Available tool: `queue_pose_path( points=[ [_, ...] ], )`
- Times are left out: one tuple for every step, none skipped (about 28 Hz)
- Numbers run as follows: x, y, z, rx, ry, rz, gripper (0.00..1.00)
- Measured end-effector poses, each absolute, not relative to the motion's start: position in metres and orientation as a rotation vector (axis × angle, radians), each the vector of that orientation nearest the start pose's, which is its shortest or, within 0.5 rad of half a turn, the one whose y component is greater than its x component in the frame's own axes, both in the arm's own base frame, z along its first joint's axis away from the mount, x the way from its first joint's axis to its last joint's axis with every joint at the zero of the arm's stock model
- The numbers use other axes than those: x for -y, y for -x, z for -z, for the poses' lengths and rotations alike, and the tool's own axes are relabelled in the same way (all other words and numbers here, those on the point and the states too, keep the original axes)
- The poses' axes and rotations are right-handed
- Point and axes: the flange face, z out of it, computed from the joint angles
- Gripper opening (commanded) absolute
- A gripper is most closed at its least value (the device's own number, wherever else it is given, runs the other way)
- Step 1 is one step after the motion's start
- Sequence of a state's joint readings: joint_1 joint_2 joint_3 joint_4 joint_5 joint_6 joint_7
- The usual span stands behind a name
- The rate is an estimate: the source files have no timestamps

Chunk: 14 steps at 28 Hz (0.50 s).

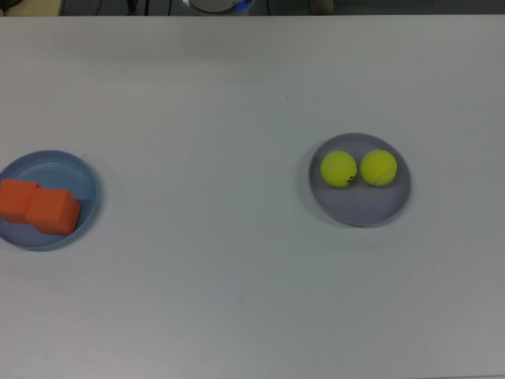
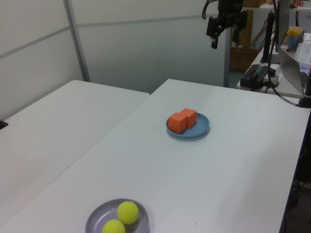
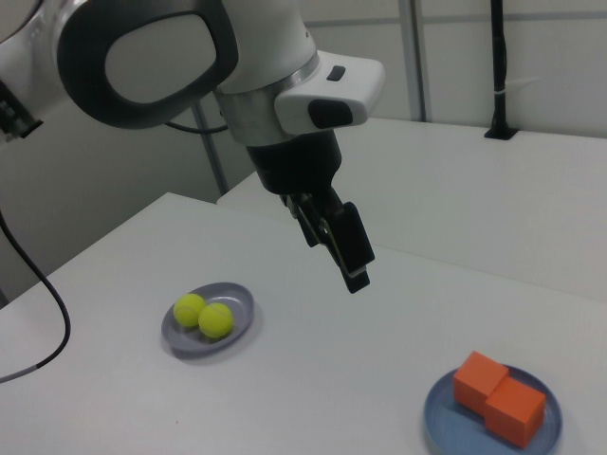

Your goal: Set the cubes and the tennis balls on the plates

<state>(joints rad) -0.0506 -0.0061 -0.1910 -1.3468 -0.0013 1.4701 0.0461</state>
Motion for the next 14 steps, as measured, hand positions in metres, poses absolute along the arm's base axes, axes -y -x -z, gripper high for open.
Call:
queue_pose_path(
  points=[
    [0.129,-0.52,-0.723,-0.452,3.115,0.205,1.0],
    [0.129,-0.52,-0.724,-0.452,3.115,0.207,1.0],
    [0.129,-0.519,-0.725,-0.452,3.114,0.21,1.0],
    [0.129,-0.519,-0.726,-0.452,3.114,0.212,1.0],
    [0.129,-0.518,-0.727,-0.452,3.114,0.215,1.0],
    [0.129,-0.518,-0.727,-0.451,3.114,0.216,1.0],
    [0.129,-0.518,-0.727,-0.451,3.113,0.217,1.0],
    [0.129,-0.517,-0.728,-0.451,3.113,0.218,1.0],
    [0.128,-0.517,-0.728,-0.45,3.113,0.219,1.0],
    [0.128,-0.517,-0.729,-0.449,3.113,0.222,1.0],
    [0.127,-0.516,-0.73,-0.448,3.113,0.225,1.0],
    [0.127,-0.515,-0.731,-0.447,3.112,0.229,1.0],
    [0.127,-0.514,-0.732,-0.445,3.112,0.232,1.0],
    [0.126,-0.513,-0.734,-0.444,3.112,0.235,1.0]
  ],
)
